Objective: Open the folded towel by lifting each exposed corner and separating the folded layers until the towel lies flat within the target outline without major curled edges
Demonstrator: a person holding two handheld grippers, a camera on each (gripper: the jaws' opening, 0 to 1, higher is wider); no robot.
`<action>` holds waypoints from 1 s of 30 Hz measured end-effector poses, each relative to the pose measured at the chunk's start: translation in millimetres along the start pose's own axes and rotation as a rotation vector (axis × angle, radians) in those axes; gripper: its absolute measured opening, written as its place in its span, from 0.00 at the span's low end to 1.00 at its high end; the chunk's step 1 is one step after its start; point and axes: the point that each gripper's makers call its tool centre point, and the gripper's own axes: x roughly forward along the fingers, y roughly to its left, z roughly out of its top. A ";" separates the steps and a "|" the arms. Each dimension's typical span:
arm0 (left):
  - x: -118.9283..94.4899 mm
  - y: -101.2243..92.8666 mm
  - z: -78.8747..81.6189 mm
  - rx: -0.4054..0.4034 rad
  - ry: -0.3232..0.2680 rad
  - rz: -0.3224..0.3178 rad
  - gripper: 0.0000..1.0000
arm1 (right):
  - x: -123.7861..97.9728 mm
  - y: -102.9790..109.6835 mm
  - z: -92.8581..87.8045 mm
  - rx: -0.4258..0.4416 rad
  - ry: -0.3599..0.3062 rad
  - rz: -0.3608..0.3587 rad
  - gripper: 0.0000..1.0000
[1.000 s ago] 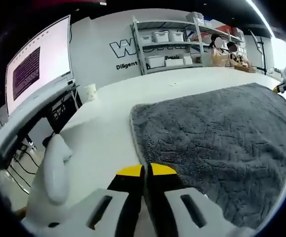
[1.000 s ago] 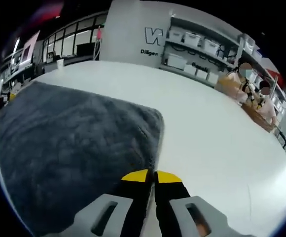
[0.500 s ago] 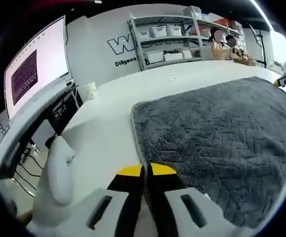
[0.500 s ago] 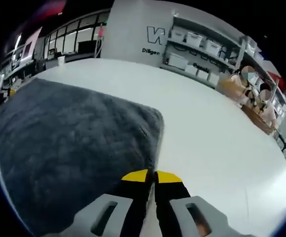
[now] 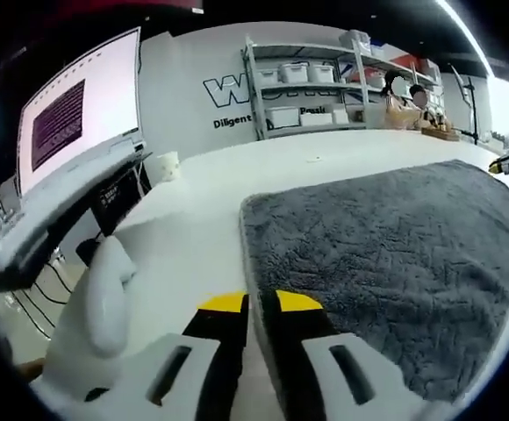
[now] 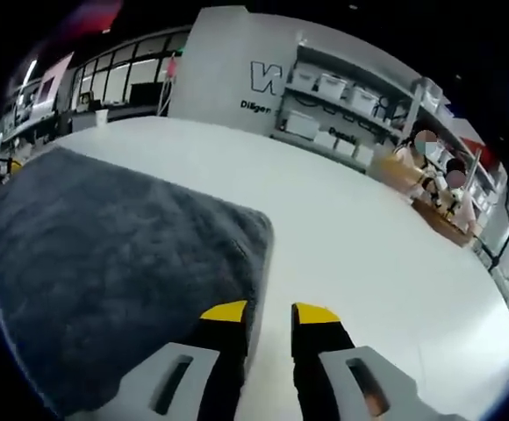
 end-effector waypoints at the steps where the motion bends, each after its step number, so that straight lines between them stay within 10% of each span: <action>1: -4.5 -3.8 1.5 -0.019 -0.011 -0.018 0.17 | -5.1 4.6 -0.7 -0.008 -0.002 0.001 0.11; 10: -36.9 -23.3 -6.2 -0.075 -0.046 -0.042 0.28 | -30.5 11.2 -13.2 -0.029 0.004 0.018 0.13; 17: -60.3 -8.3 -8.5 -0.089 -0.111 0.072 0.19 | -50.8 15.0 -18.2 -0.013 -0.006 0.022 0.11; 30: -75.3 -15.5 -37.4 -0.104 -0.030 0.057 0.14 | -70.7 25.3 -40.6 0.026 0.017 0.042 0.13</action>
